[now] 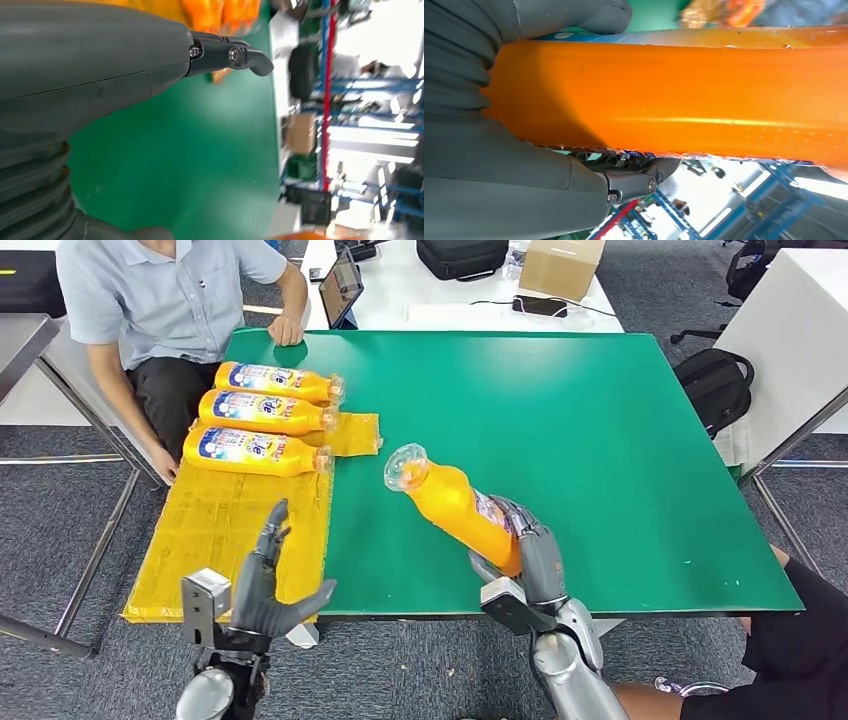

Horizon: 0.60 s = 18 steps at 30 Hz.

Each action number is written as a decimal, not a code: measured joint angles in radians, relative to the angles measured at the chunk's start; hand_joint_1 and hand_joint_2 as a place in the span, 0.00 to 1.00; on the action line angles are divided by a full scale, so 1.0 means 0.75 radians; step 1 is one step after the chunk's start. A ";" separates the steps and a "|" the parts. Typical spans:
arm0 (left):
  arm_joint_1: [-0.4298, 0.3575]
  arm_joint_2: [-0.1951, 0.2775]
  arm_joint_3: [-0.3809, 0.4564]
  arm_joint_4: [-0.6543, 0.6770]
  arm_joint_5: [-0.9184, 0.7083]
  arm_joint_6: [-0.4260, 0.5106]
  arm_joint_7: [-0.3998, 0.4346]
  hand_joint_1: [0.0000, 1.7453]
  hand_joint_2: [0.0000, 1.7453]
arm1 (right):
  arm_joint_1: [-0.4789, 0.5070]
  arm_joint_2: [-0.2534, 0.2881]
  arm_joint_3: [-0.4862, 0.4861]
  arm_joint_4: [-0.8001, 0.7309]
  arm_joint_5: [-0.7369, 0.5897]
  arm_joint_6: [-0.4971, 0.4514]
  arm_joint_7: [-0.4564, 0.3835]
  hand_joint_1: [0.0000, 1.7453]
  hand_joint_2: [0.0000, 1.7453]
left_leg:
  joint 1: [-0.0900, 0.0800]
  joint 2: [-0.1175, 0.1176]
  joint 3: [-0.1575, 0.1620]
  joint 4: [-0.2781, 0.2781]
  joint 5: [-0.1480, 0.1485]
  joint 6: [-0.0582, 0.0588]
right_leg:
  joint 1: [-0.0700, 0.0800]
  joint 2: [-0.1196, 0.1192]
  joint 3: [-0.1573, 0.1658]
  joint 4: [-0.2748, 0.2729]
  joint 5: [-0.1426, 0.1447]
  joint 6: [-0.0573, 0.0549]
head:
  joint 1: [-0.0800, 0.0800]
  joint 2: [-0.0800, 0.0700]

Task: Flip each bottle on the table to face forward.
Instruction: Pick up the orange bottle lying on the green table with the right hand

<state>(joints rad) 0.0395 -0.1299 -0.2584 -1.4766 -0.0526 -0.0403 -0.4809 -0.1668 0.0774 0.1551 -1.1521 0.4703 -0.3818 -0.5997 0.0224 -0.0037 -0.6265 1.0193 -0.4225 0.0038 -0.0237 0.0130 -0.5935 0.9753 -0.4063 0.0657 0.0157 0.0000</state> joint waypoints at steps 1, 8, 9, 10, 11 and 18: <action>0.000 0.000 -0.017 0.015 -0.001 -0.014 0.000 0.00 1.00 | -0.005 0.010 0.007 -0.001 -0.009 0.000 -0.014 1.00 1.00 | 0.000 0.000 0.000 0.000 0.000 0.000 | 0.000 0.000 0.000 0.000 0.000 0.000 | 0.000 0.000; -0.006 0.001 -0.105 0.054 0.017 -0.109 -0.042 0.00 1.00 | -0.045 0.076 0.095 0.005 -0.059 0.066 -0.054 1.00 1.00 | 0.000 0.000 -0.001 0.000 0.000 0.000 | 0.000 0.000 -0.002 0.000 0.000 0.000 | 0.000 0.000; -0.010 0.000 -0.112 0.054 0.020 -0.112 -0.045 0.00 1.00 | -0.051 0.087 0.113 0.013 -0.057 0.075 -0.060 1.00 1.00 | 0.000 0.000 -0.001 0.000 0.000 0.000 | 0.000 0.000 -0.002 0.000 0.000 0.000 | 0.000 0.000; -0.013 0.000 -0.119 0.054 0.023 -0.114 -0.046 0.00 1.00 | -0.056 0.099 0.133 0.024 -0.052 0.084 -0.067 1.00 1.00 | 0.000 0.000 -0.001 0.000 0.000 0.000 | 0.000 0.000 -0.002 0.000 0.000 0.000 | 0.000 0.000; -0.017 -0.002 -0.124 0.054 0.030 -0.116 -0.048 0.00 1.00 | -0.060 0.113 0.154 0.037 -0.048 0.091 -0.074 1.00 1.00 | 0.000 0.000 -0.001 0.000 0.000 0.000 | 0.000 0.000 -0.002 0.000 0.000 0.000 | 0.000 0.000; -0.057 -0.032 -0.128 0.053 0.158 -0.134 -0.044 0.00 1.00 | -0.060 0.207 0.322 0.134 -0.041 0.090 -0.086 1.00 1.00 | 0.001 0.000 -0.002 0.000 0.000 0.000 | 0.000 0.000 -0.003 0.001 0.000 -0.001 | 0.000 0.000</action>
<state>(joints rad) -0.0033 -0.1539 -0.3541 -1.4370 0.0658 -0.1406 -0.5142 -0.2114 0.2329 0.3968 -1.0513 0.4394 -0.3145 -0.6641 0.0230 -0.0036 -0.6281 1.0192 -0.4223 0.0034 -0.0235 0.0130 -0.5957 0.9759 -0.4066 0.0652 0.0158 0.0000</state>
